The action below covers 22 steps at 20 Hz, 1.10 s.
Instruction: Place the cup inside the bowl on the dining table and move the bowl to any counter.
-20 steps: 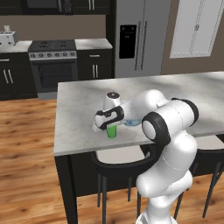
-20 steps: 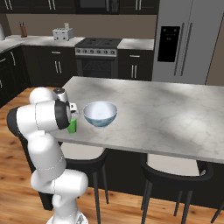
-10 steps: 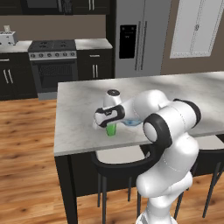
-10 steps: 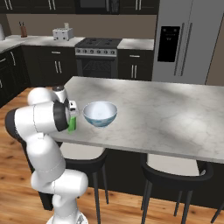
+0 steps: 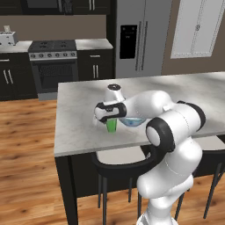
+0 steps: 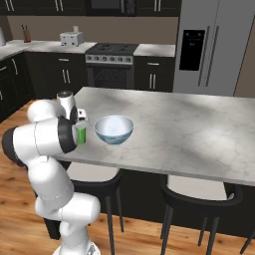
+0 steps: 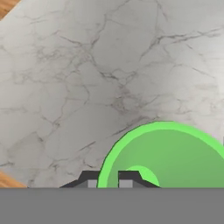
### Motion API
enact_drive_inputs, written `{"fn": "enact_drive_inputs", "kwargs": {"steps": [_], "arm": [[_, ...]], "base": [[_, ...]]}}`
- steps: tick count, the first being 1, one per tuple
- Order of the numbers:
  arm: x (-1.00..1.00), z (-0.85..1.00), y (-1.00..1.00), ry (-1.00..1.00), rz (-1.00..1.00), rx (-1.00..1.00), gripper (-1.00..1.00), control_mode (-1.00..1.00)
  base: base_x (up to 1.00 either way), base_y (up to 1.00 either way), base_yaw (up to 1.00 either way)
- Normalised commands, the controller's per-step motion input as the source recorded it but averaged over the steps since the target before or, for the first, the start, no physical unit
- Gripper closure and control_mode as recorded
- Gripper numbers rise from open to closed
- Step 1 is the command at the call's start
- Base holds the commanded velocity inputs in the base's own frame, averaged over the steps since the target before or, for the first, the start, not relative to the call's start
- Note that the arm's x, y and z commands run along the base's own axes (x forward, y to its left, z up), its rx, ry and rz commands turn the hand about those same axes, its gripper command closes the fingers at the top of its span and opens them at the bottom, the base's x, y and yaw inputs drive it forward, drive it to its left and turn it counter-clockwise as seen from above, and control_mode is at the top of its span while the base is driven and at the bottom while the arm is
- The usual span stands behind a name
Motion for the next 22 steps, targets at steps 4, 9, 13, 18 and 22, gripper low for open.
{"fn": "enact_drive_inputs", "kwargs": {"steps": [4, 9, 13, 18, 22], "arm": [[0.00, 0.38, 0.00, -0.01, 0.00, 0.00, 1.00, -1.00], [0.00, 0.32, 0.00, 0.00, 0.00, 0.00, 1.00, -1.00], [0.00, 0.25, 0.00, 0.00, 0.00, 0.00, 1.00, -1.00], [0.00, 0.26, 0.00, 0.00, 0.00, 0.00, 1.00, -1.00], [0.00, 0.32, 0.00, 0.00, 0.00, 0.00, 1.00, -1.00]], "base": [[0.00, 0.00, 0.00], [0.00, 0.00, 0.00], [0.00, 0.00, 0.00], [0.00, 0.00, 0.00], [0.00, 0.00, 0.00]]}}
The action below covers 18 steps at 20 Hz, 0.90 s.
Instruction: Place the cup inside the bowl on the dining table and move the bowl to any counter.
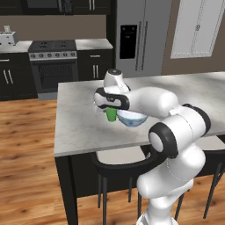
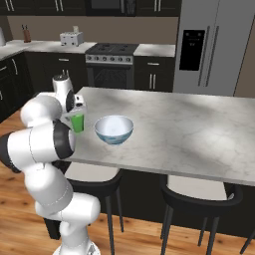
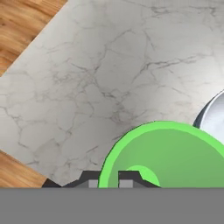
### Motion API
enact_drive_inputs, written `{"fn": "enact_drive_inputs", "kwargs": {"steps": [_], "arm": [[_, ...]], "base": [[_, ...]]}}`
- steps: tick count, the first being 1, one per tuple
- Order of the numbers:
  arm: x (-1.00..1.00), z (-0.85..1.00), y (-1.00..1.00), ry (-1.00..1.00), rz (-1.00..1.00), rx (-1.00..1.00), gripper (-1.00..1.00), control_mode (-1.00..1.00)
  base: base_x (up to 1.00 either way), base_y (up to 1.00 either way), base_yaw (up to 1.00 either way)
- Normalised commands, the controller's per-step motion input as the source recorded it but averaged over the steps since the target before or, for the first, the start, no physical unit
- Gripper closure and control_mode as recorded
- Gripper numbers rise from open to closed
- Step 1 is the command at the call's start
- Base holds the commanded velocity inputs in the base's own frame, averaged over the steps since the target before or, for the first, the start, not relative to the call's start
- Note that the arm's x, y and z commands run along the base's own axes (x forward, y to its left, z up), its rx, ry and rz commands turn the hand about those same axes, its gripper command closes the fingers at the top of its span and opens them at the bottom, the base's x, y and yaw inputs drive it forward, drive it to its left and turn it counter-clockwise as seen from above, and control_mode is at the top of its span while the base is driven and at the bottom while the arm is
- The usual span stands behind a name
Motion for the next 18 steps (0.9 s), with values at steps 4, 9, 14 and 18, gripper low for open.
{"fn": "enact_drive_inputs", "kwargs": {"steps": [4, 9, 14, 18], "arm": [[0.00, 0.38, -0.01, 0.00, 0.00, 0.00, 1.00, -1.00], [0.03, 0.19, -0.22, 0.00, 0.00, 0.00, 1.00, -1.00], [0.03, 0.02, -0.41, -0.01, 0.00, 0.00, 1.00, -1.00], [0.13, 0.00, -0.46, -0.02, 0.01, 0.00, 1.00, -1.00]], "base": [[0.00, 0.00, 0.00], [0.00, 0.00, 0.00], [0.00, 0.00, 0.00], [0.00, 0.00, 0.00]]}}
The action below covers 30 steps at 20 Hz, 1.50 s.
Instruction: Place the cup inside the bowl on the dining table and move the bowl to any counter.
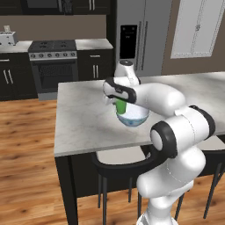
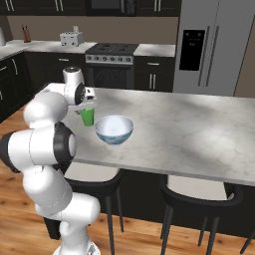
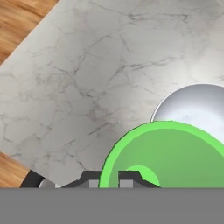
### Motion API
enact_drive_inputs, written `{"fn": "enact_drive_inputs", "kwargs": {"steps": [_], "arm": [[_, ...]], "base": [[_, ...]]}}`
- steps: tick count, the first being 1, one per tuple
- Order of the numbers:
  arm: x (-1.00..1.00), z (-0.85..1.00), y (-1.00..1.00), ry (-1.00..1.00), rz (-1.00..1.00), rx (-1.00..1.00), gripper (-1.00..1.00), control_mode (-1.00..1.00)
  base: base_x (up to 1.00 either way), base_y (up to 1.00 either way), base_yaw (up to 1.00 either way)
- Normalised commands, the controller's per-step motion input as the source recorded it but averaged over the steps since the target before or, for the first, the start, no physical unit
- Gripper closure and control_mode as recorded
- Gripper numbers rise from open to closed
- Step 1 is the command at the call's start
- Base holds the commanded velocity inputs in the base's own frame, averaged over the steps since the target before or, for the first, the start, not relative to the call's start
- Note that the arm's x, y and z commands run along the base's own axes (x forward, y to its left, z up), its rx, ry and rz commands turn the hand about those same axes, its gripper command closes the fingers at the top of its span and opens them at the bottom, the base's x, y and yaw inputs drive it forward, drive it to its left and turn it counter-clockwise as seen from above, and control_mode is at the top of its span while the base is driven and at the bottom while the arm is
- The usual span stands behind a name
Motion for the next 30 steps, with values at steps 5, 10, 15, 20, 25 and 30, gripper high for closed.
{"fn": "enact_drive_inputs", "kwargs": {"steps": [5, 10, 15, 20, 25, 30], "arm": [[0.22, 0.00, -0.47, -0.03, 0.03, 0.00, 1.00, -1.00], [0.19, 0.00, -0.38, -0.01, 0.04, 0.00, 1.00, -1.00], [0.15, 0.00, -0.33, 0.00, 0.04, 0.00, 1.00, -1.00], [0.18, 0.00, -0.32, -0.01, 0.04, 0.00, 1.00, -1.00], [0.15, 0.00, -0.26, -0.01, 0.05, 0.00, 1.00, -1.00], [0.01, -0.13, -0.04, 0.00, 0.05, 0.01, 1.00, -1.00]], "base": [[0.00, 0.00, 0.00], [0.00, 0.00, 0.00], [0.00, 0.00, 0.00], [0.00, 0.00, 0.00], [0.00, 0.00, 0.00], [0.00, 0.00, 0.00]]}}
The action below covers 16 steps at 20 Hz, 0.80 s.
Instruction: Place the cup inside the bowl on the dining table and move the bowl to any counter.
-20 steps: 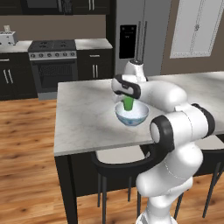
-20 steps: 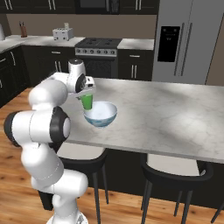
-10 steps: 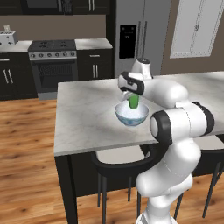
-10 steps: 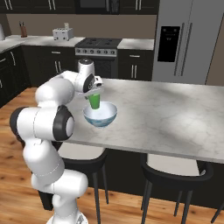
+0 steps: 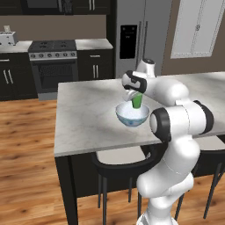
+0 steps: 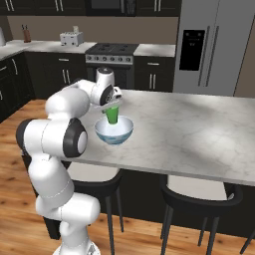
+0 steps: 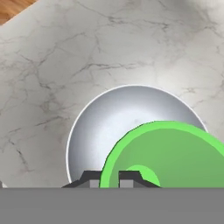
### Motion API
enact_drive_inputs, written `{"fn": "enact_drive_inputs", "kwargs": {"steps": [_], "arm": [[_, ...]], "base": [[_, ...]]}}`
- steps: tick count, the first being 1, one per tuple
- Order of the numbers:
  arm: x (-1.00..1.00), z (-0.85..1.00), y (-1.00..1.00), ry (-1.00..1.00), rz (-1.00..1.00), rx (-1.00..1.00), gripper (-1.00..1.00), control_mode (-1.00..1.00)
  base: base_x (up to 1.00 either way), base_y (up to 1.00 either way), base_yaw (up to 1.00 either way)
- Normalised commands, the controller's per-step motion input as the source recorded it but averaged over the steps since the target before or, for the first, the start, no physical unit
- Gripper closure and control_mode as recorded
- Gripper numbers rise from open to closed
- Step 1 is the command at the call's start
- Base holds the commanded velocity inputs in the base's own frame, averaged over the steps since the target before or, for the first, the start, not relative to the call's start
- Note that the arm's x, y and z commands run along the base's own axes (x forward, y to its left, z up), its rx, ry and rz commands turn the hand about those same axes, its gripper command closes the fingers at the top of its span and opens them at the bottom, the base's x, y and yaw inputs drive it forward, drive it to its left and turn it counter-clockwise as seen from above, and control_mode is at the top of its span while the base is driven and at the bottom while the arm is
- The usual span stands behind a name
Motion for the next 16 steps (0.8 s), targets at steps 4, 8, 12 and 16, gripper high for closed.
{"fn": "enact_drive_inputs", "kwargs": {"steps": [4, 8, 12, 16], "arm": [[0.00, -0.24, 0.00, 0.00, 0.04, 0.01, 1.00, -1.00], [0.00, -0.24, 0.00, 0.00, 0.03, 0.00, 1.00, -1.00], [0.00, -0.18, 0.00, 0.00, 0.03, 0.00, 1.00, -1.00], [0.00, -0.21, 0.00, 0.00, 0.03, 0.00, 1.00, -1.00]], "base": [[0.00, 0.00, 0.00], [0.00, 0.00, 0.00], [0.00, 0.00, 0.00], [0.00, 0.00, 0.00]]}}
